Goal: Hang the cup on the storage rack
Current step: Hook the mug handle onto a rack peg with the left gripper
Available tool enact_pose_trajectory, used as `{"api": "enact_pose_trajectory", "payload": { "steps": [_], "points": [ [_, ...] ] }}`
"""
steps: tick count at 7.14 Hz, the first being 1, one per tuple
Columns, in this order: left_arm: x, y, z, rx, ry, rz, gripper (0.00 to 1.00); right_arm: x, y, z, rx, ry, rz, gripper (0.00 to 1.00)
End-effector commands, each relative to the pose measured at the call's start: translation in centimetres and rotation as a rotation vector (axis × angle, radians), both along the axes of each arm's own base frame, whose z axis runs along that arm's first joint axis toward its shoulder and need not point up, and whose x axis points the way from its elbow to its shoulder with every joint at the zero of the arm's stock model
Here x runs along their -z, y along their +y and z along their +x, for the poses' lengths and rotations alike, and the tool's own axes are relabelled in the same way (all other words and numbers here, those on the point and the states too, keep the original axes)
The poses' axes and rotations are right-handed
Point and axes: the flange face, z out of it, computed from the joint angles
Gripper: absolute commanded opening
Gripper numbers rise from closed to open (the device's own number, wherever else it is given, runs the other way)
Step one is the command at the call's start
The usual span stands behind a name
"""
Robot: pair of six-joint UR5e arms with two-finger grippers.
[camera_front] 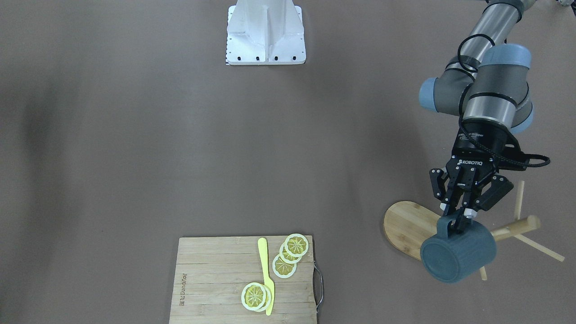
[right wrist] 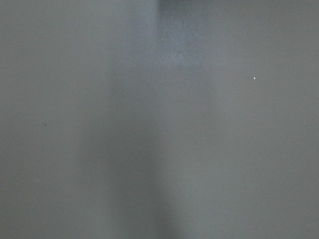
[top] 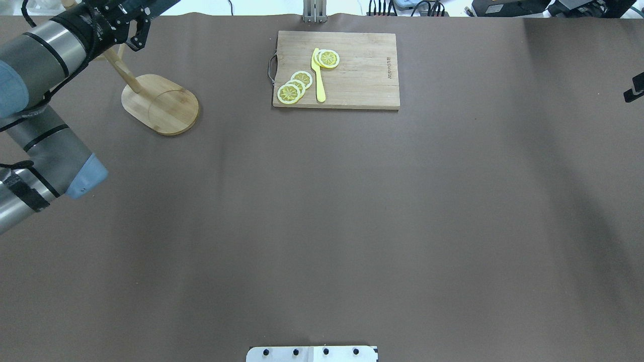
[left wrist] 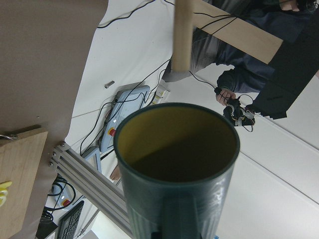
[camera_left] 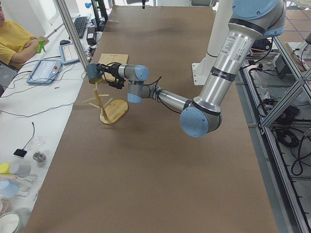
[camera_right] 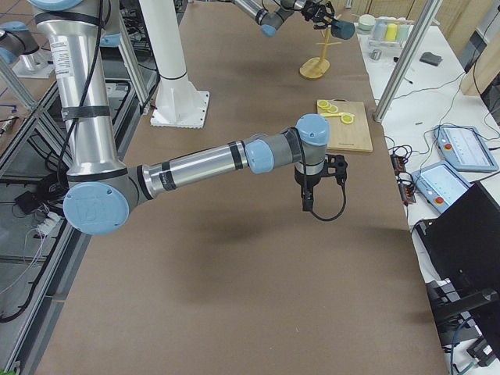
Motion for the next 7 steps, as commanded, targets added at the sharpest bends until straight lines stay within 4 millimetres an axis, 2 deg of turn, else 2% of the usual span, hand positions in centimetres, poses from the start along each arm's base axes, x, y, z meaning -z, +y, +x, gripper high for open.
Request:
{"api": "enact_pose_trajectory", "payload": {
  "steps": [1, 2, 4, 5, 7],
  "points": [
    [-1.6, 0.2, -0.9, -0.006, -0.003, -0.020, 0.00, 0.2, 0.1, 0.0, -0.002, -0.001, 0.003, 1.00],
    [-3.2, 0.8, -1.7, -0.020, -0.003, -0.022, 0.00, 0.2, 0.1, 0.0, -0.003, -0.001, 0.000, 1.00],
    [-4.7, 1.1, -2.3, -0.040, -0.015, -0.032, 0.00, 0.0, 0.2, 0.0, -0.002, 0.002, -0.004, 1.00],
    [-4.6, 1.0, -2.6, -0.036, -0.014, -0.031, 0.00, 0.0, 0.2, 0.0, -0.002, 0.001, -0.002, 1.00],
    [-5.9, 1.4, -2.9, -0.038, -0.001, -0.009, 0.00, -0.1, 0.2, 0.0, -0.002, 0.002, -0.004, 1.00]
  ]
}}
